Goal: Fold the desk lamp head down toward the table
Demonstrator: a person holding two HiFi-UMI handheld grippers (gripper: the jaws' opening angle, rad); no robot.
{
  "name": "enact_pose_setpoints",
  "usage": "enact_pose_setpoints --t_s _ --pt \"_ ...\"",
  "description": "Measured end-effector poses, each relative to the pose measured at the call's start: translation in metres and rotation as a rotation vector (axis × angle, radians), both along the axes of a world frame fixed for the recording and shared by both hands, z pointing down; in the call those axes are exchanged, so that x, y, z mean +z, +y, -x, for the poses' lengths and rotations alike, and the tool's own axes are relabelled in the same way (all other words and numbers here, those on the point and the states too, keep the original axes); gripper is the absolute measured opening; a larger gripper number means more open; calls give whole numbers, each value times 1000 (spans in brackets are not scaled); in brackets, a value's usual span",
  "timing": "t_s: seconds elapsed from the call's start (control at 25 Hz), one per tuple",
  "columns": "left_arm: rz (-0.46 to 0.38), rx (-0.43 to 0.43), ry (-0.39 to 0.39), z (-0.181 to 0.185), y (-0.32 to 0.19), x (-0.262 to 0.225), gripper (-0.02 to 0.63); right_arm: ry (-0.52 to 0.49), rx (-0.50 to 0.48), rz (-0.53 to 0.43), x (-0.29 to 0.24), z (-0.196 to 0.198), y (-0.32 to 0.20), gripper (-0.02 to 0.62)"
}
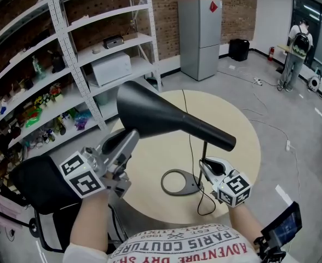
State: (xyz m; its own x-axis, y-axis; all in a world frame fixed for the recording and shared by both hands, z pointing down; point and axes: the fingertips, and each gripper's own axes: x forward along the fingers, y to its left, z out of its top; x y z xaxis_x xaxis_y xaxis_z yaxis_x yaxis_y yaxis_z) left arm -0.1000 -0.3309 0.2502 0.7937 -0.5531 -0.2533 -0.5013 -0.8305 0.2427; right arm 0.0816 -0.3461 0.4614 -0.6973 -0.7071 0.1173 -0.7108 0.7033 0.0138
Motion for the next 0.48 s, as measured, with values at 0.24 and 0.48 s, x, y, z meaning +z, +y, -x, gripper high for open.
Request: enact_pose_setpoints --t_s 0.24,0.48 --pt "21 -6 11 4 -1 8 40 -1 -2 -2 0 1 -1 44" --pt "49 -8 27 5 -1 19 38 0 -4 -1 1 1 0 43"
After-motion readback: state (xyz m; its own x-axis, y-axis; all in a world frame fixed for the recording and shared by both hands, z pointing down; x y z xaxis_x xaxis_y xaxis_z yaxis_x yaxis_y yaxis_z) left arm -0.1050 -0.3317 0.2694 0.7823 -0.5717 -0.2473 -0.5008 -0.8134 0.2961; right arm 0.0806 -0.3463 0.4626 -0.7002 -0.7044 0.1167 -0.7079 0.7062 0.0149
